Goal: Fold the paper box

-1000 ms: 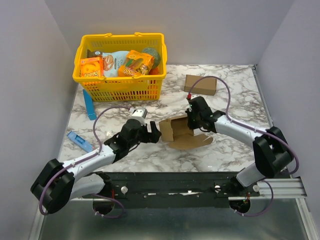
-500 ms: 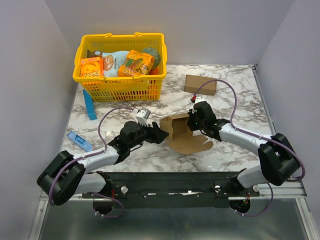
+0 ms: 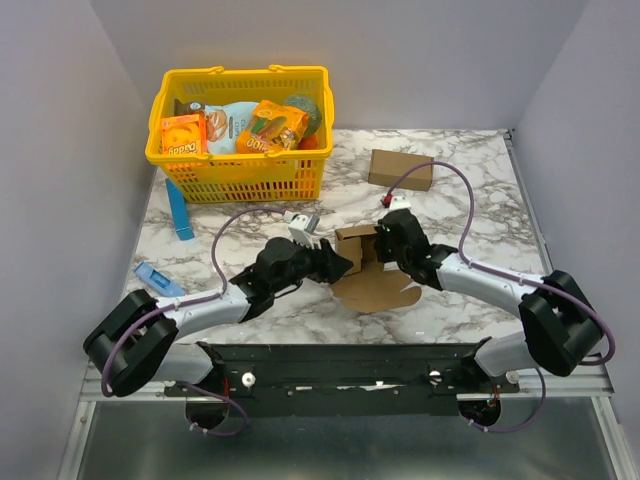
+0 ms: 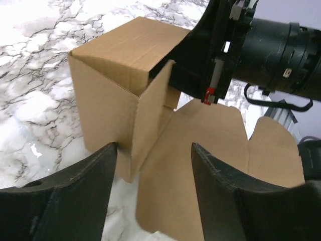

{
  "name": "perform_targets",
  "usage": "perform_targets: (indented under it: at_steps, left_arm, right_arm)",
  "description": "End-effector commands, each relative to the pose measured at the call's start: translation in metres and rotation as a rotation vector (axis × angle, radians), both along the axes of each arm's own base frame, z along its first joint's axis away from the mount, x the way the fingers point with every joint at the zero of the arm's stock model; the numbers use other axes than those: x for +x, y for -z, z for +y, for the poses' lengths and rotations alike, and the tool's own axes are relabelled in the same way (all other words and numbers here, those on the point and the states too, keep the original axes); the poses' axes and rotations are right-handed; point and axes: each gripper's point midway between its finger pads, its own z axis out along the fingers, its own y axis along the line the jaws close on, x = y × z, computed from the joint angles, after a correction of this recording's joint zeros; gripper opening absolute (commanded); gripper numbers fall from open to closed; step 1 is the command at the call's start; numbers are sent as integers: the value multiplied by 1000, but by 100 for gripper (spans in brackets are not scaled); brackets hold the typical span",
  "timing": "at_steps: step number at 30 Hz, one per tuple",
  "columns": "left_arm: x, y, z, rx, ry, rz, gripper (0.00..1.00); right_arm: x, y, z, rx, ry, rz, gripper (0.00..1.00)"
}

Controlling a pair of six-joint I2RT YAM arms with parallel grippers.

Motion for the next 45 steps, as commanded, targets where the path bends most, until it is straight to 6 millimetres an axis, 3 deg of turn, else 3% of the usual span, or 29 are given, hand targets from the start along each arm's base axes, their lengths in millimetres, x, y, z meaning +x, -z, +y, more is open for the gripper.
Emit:
perform_targets:
  at_steps: [1, 6, 12, 18, 25, 28, 36, 40, 45]
  left_arm:
    - [13, 2, -3, 100, -108, 10, 65]
    - [25, 27, 20, 257, -277, 64, 59]
    - [30, 41, 38, 401, -378, 72, 57]
    - [30, 52, 43, 517, -438, 56, 55]
    - [31, 64, 43, 622, -499, 29, 43]
    - [29, 58, 34, 583, -496, 9, 44]
    - [24, 39, 19, 349, -428, -47, 64]
    - [24, 39, 15, 333, -377, -73, 64]
    - [27, 32, 14, 281, -368, -115, 56]
  right_arm:
    - [7, -17, 2, 12, 61, -75, 2]
    - [5, -22, 4, 3, 77, -98, 2]
    - [2, -25, 4, 0, 84, -111, 2]
    - [-1, -34, 5, 17, 82, -131, 2]
    - [-5, -40, 7, 19, 79, -152, 2]
    - [-7, -37, 10, 17, 71, -145, 2]
    - [-9, -34, 16, 38, 51, -129, 2]
    - [-11, -36, 21, 61, 32, -126, 2]
    - [-13, -38, 27, 76, 8, -124, 2]
